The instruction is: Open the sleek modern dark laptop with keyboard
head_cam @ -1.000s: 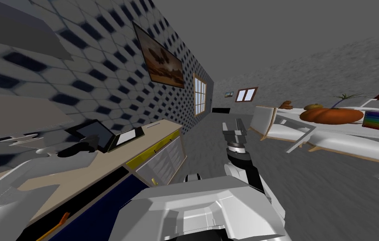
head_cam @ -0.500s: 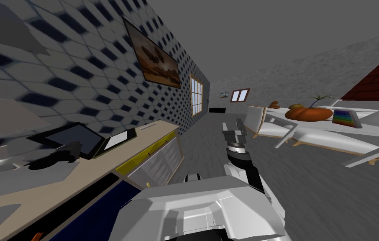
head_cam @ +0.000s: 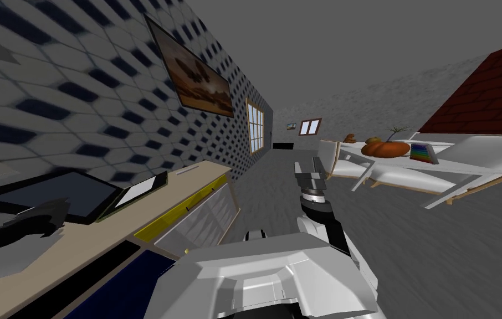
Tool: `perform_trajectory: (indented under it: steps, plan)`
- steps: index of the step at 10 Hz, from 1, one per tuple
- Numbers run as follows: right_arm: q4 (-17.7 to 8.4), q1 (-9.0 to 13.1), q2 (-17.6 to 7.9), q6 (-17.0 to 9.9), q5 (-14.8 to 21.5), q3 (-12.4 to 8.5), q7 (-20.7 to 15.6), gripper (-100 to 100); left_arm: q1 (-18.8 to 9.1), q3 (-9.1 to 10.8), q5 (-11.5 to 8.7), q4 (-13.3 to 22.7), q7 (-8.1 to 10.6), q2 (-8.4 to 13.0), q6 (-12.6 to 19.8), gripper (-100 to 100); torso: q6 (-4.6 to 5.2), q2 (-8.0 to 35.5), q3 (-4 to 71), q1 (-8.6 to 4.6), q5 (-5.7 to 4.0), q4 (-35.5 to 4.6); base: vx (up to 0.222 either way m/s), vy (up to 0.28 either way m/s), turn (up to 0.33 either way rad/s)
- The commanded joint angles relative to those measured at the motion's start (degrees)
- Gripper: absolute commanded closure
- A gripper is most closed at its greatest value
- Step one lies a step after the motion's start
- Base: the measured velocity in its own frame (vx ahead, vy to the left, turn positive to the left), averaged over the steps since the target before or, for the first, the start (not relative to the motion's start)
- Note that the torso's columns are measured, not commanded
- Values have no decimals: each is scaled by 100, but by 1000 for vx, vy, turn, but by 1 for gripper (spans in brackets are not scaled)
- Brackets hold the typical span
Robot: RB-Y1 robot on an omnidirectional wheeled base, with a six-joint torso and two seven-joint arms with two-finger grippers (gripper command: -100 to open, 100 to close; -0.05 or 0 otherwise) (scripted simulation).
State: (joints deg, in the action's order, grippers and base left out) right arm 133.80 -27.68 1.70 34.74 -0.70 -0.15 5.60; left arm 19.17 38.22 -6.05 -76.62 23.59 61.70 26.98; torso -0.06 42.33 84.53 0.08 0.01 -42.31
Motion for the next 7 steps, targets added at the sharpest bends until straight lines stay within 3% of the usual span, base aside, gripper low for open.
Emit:
perform_trajectory:
  steps: [1, 2, 4, 6, 7]
  plan:
    - [0, 0, 0, 0, 0, 0, 0, 0, 373, 32, -101, 264, 152, 97, -213, -100, -1, 2, -1, 12, 6, 0, -2, 8, -10]
    - [0, 0, -1, 0, 0, 0, 0, 0, 579, 233, -275, 458, 435, 331, -462, -100, -5, 2, -1, 17, 10, 0, 5, -82, -378]
    - [0, 0, 0, 0, 0, 0, 0, 0, 928, 233, -275, 880, 730, 572, -834, -100, 2, -6, 6, -27, -12, 1, 5, -67, -86]
    - [0, 0, 0, 0, 0, 0, 0, 0, 1123, 233, -275, 942, 731, 572, -834, -100, 6, -1, 1, 5, 3, 1, 0, -5, 22]
    - [0, 0, -1, 0, 0, 0, 0, 0, 1299, 434, -449, 1278, 1007, 855, -1155, -100, 9, -3, 2, 8, 4, 2, 5, -71, -363]
